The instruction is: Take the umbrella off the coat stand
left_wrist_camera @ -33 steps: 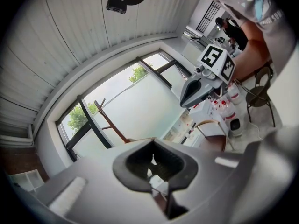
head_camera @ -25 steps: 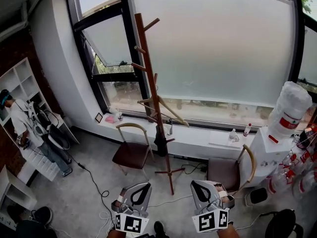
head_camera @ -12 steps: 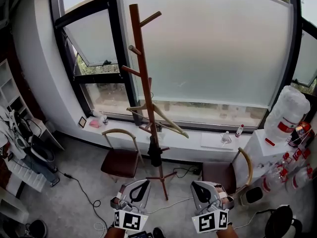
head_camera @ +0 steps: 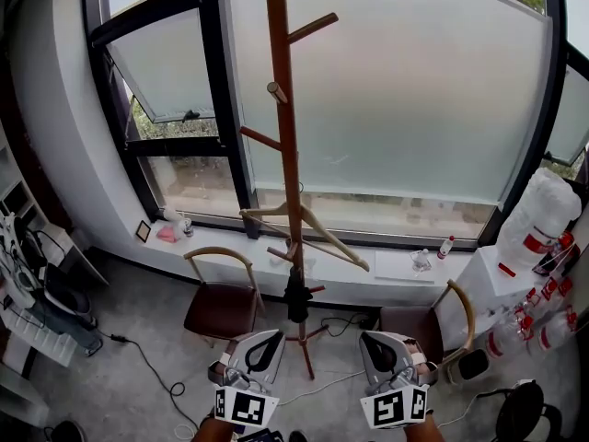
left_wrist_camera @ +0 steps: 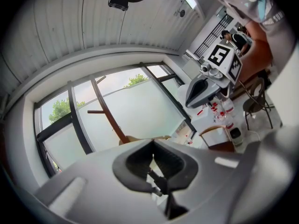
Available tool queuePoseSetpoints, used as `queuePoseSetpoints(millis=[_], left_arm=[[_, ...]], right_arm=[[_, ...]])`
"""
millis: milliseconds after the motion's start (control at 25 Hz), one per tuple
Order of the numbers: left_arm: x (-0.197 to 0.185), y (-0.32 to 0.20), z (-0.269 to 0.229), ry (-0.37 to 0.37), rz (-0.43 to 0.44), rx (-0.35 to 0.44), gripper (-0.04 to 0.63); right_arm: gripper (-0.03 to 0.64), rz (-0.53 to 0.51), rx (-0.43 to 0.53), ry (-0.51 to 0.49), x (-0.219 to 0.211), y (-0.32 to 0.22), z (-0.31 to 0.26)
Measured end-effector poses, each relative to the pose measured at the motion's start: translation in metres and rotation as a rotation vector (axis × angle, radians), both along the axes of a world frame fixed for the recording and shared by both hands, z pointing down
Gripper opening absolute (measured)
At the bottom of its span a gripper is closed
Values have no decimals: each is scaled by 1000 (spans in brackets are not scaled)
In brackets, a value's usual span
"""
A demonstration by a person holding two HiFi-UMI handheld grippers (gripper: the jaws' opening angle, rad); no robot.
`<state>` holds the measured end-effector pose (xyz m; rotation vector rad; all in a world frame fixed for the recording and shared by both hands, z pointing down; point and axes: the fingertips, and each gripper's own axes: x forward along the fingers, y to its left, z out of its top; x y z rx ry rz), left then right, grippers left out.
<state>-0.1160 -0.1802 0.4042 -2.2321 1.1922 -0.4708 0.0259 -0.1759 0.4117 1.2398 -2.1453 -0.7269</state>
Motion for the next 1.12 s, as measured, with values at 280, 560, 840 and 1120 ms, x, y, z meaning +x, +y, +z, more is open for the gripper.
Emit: queuePoseSetpoints(millis=[280,560,840,1120], left_arm=[[-26,-23,6,23,-40,-11,2],[-30,-48,14,21,-134,-32,2],[-17,-76,9,29,-248,-35,2],[-1,-101,14,47,-318,-54,2]], right_arm=[[3,-37,-8,9,-23,-29,3],[3,-123,-24,-7,-25,-69,8],[3,-236,-37,-10,-14,-111,7],[3,-322,-64,-5,-9,-139,15]])
